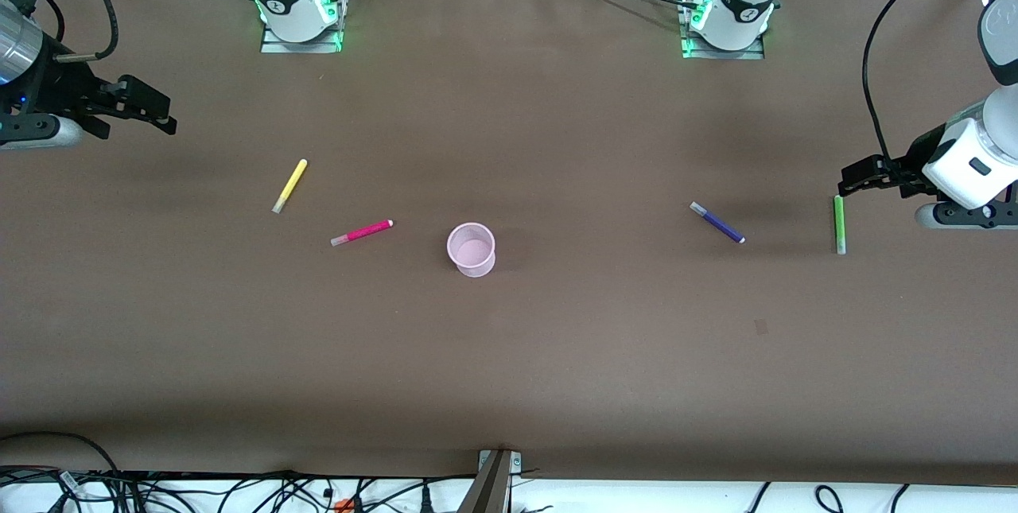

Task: Organize pens into pink holder with both arms
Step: 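Reach the right gripper to the pink marker while the left gripper reaches the purple marker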

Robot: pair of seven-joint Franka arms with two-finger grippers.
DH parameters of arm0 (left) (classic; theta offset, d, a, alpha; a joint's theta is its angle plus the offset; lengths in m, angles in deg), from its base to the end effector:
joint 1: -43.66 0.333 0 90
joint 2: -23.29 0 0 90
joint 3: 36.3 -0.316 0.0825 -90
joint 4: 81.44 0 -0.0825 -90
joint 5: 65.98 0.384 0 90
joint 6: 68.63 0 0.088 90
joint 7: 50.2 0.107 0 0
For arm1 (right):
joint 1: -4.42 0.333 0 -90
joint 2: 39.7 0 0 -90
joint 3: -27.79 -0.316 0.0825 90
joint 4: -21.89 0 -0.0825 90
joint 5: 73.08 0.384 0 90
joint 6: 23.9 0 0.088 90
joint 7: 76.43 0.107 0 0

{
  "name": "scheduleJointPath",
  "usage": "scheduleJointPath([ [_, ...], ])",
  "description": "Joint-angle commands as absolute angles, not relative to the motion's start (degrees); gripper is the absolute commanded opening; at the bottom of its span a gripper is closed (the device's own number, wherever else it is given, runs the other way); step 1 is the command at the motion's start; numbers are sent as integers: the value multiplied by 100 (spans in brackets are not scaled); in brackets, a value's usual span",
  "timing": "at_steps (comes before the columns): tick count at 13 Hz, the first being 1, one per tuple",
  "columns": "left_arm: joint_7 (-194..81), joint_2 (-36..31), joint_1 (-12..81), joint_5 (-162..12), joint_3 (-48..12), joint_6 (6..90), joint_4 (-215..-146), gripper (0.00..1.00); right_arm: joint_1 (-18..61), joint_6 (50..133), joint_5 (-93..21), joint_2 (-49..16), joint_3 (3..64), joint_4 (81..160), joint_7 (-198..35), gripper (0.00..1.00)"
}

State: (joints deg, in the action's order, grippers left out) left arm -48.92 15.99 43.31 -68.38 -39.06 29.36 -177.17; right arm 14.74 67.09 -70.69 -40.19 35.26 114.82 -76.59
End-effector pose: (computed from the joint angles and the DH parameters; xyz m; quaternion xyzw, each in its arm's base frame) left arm 0.5926 0.0197 0.5156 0.9988 0.0136 -0.0433 0.0189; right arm 0.5514 0.0315 0.6066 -0.9994 -0.0256 0.0132 0.0211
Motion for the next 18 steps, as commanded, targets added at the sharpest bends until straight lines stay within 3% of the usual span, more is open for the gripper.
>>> scheduleJointPath([
  [1, -4915, 1644, 4322, -6791, -3885, 2849, -17689, 100, 1365, 6532, -7203, -4041, 3377, 11391, -7346, 100],
  [4, -4906, 1635, 4322, -6791, -3885, 2849, -17689, 100, 1391, 6477, -7221, -3997, 3333, 11679, -7203, 100],
  [7, -4906, 1626, 4322, -6800, -3885, 2849, -17689, 100, 1566, 7363, -7124, -3849, 3315, 12452, -5726, 100],
  [11, -5377, 1320, 4313, -6897, -3850, 2858, -17724, 100, 2313, 8663, -7037, -2578, 3201, 12780, -2630, 98],
  [15, -6879, 459, 4269, -7099, -3639, 3374, -17838, 100, 2463, 9859, -5914, -1512, 3201, 12753, -2141, 95],
  [18, -7847, 53, 4269, -7117, -3560, 4129, -18336, 100, 2630, 10642, -5384, -957, 3201, 12806, -2123, 91],
])
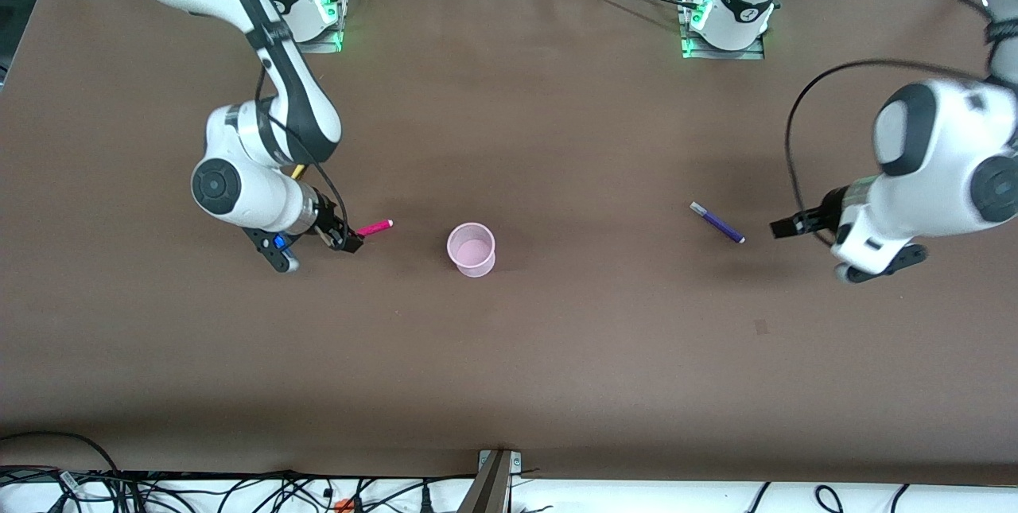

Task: Organize pens into pink holder with both arms
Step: 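Reach the right gripper to the pink marker while the left gripper reaches the purple marker, then grasp the pink marker with the right gripper while the left gripper grasps the purple marker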

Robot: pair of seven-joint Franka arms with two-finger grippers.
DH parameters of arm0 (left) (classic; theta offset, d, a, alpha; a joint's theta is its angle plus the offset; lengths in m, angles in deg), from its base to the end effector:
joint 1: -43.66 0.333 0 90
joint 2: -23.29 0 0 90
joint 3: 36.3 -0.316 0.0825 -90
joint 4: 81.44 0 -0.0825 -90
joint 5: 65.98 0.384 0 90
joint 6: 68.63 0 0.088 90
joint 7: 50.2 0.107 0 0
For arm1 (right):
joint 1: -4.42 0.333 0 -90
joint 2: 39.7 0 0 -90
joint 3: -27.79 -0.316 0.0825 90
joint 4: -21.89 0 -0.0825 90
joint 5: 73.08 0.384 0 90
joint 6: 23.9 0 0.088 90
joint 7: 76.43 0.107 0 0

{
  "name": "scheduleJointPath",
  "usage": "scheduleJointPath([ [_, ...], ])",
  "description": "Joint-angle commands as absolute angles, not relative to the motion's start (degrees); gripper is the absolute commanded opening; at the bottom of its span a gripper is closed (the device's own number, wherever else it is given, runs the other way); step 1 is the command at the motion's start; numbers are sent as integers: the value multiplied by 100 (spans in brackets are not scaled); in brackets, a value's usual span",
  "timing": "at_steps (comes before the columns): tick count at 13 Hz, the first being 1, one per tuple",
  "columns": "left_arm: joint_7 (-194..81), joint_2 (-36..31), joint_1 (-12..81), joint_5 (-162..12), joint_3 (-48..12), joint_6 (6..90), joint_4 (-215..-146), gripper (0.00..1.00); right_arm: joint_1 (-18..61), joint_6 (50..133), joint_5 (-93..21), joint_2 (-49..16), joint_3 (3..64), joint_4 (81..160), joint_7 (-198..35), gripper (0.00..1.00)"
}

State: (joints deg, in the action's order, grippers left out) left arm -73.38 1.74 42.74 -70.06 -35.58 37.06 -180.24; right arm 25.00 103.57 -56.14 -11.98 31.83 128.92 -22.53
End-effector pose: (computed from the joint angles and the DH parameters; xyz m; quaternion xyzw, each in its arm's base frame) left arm 0.6236 -0.0229 0.3482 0.9710 0.1990 -0.1321 0.0069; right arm 0.5964 0.1890 0.2467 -0.9070 0.4057 0.1044 0.0420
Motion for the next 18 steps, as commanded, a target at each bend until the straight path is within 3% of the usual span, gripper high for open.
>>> scheduleJointPath([
  [1, -8198, 70, 4287, -7212, -3560, 4724, -18766, 100, 2718, 10775, -5297, -912, 3201, 12850, -2045, 89],
  [3, -8604, 53, 4287, -7555, -3560, 5745, -19444, 100, 2745, 11056, -5278, -903, 3201, 13104, -2009, 80],
  [6, -9167, -105, 4278, -7600, -3560, 6618, -20061, 100, 2745, 11706, -5269, -921, 3087, 13657, -2009, 62],
  [8, -9326, -245, 4234, -7609, -3551, 6672, -20079, 100, 2745, 11804, -5226, -921, 3087, 13755, -2009, 44],
  [9, -9344, -333, 4199, -7609, -3499, 6690, -20062, 100, 2745, 11796, -5225, -912, 3078, 13747, -2026, 31],
  [11, -9371, -465, 4190, -7609, -3489, 6804, -20062, 77, 2745, 11769, -5199, -921, 3043, 13694, -2070, 0],
  [13, -9371, -562, 4181, -7609, -3480, 6874, -20027, 60, 2736, 11290, -5146, -1043, 3025, 13397, -2123, 0],
  [16, -9362, -589, 4181, -7600, -3480, 6892, -20018, 38, 2534, 9515, -4342, -1088, 3034, 12274, -2298, 0],
  [18, -9309, -589, 4181, -7600, -3472, 6883, -19992, 6, 2447, 8994, -3297, -1035, 3034, 11832, -2316, 0],
])
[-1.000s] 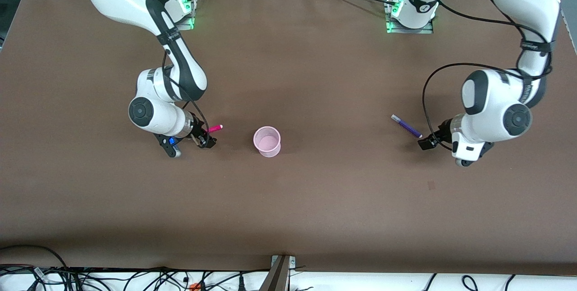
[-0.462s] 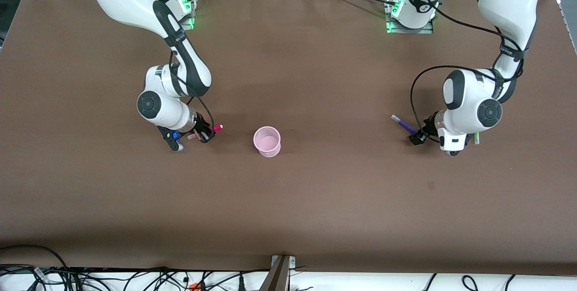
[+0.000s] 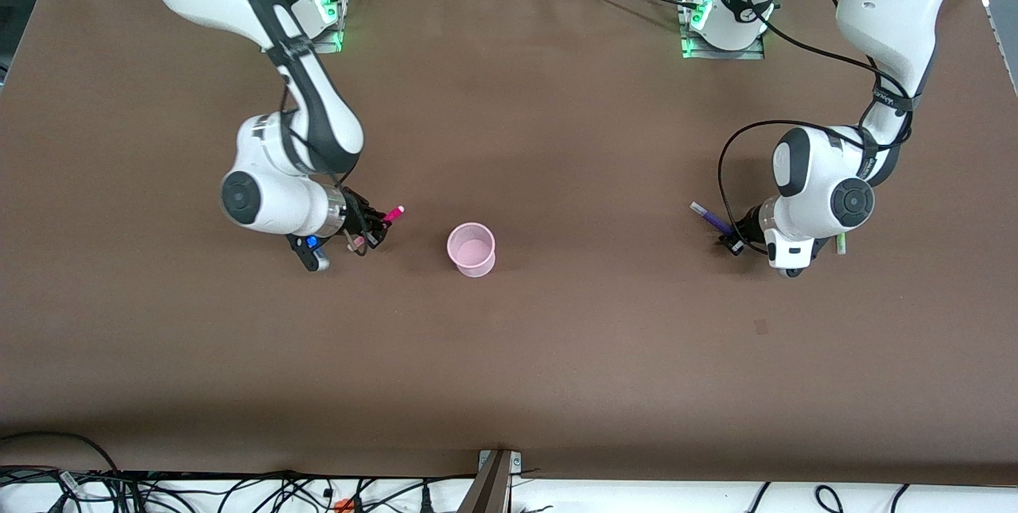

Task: Organize pens into pink holder with both arms
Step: 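Grasp the pink marker with the right gripper while the left gripper grasps the purple marker, then carry the pink marker over the pink cup with the right gripper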

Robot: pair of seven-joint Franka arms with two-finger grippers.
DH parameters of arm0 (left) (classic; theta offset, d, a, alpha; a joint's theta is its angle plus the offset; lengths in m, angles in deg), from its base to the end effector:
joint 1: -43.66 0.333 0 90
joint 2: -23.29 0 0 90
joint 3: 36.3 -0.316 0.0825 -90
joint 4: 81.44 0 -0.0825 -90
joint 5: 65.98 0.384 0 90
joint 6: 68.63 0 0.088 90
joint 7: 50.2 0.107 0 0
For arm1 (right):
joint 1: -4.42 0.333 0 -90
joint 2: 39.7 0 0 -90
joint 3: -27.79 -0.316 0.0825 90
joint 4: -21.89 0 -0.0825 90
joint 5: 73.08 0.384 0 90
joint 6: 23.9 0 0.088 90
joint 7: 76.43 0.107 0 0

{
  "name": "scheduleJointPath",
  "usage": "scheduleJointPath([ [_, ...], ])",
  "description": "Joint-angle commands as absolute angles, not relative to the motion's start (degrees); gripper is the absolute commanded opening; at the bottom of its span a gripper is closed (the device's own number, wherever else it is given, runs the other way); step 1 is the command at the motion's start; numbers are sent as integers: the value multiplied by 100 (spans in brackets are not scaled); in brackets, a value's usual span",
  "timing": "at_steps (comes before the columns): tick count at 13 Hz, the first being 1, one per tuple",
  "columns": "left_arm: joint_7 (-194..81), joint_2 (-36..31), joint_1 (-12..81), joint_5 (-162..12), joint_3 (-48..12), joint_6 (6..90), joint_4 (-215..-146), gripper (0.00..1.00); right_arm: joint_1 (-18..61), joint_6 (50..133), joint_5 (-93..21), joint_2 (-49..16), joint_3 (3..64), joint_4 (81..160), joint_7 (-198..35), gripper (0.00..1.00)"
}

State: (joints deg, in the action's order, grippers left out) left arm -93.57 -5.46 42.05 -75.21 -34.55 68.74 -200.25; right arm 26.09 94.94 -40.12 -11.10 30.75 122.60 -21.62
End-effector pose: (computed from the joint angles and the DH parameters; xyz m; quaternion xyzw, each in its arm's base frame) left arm 0.5667 -0.0348 0.1699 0.9102 0.4006 -0.1039 0.0166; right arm 0.6013 0.2359 0.2764 -0.8625 0.4461 0.2023 0.1272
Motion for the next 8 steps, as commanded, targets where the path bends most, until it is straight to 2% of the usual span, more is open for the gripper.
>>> scheduleJointPath([
  [1, -9283, -589, 4181, -7600, -3472, 6883, -19983, 0, 2446, 8879, -2735, -965, 3025, 11726, -2360, 0],
  [3, -9265, -571, 4181, -7600, -3472, 6866, -19948, 0, 2525, 8869, -1348, -904, 2999, 11707, -2448, 0],
  [5, -9291, -510, 4173, -7591, -3454, 6752, -19781, 0, 2700, 8877, -500, -702, 2990, 11707, -2667, 0],
  [8, -9370, -185, 4199, -7600, -3428, 5745, -19054, 0, 2850, 8939, 739, -254, 2990, 11707, -3394, 0],
])
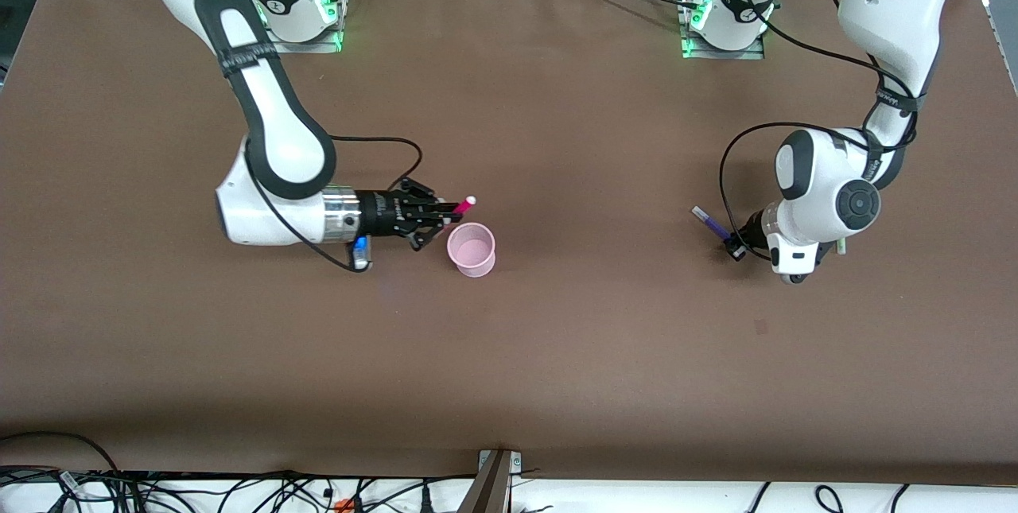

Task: Organize pens into pink holder with both arms
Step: 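Carry the pink marker over the pink cup with the right gripper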

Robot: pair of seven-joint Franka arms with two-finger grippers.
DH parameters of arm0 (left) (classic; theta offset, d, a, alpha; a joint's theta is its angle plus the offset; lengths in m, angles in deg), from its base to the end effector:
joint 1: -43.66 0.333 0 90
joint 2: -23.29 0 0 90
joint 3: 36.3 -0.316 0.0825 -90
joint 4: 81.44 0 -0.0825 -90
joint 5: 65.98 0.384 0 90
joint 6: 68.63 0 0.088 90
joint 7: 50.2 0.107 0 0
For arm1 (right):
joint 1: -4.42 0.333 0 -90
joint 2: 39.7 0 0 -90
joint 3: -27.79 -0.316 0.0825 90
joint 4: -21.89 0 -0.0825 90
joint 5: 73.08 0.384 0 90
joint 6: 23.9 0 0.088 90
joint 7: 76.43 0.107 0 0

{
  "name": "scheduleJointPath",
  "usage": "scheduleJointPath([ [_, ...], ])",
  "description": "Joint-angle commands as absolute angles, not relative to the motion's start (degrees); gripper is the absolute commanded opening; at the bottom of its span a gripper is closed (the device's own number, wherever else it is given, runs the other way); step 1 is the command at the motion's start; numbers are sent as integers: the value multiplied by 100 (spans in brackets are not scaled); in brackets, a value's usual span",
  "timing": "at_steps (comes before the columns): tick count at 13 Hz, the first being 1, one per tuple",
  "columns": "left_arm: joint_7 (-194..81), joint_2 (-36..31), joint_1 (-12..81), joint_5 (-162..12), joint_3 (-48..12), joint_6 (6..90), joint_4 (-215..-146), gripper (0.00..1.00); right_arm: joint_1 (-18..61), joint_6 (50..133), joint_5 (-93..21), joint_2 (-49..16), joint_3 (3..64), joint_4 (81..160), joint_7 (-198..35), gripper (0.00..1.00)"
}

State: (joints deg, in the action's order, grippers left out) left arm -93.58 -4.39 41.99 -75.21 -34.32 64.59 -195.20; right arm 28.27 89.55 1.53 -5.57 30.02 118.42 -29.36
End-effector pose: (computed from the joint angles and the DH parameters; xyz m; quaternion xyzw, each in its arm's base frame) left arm 0.5944 -0.0404 0.2075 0.9139 0.3946 -0.0907 0.0289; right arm 0.6020 0.3074 0.2665 -0.7031 0.4870 0.3814 0.3507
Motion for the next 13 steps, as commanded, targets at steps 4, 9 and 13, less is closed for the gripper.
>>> scheduleJointPath([
  [4, -9686, -132, 4243, -7600, -3437, 4459, -17770, 0, 2912, 8974, 866, -138, 2999, 11629, -3521, 0],
  [9, -9915, 350, 4190, -7600, -3393, 4344, -17302, 0, 2903, 9018, 822, 89, 3008, 11479, -3748, 88],
  [13, -10537, 527, 4190, -7600, -3147, 4317, -17057, 0, 2868, 9018, 604, 20, 3121, 11374, -4241, 100],
])
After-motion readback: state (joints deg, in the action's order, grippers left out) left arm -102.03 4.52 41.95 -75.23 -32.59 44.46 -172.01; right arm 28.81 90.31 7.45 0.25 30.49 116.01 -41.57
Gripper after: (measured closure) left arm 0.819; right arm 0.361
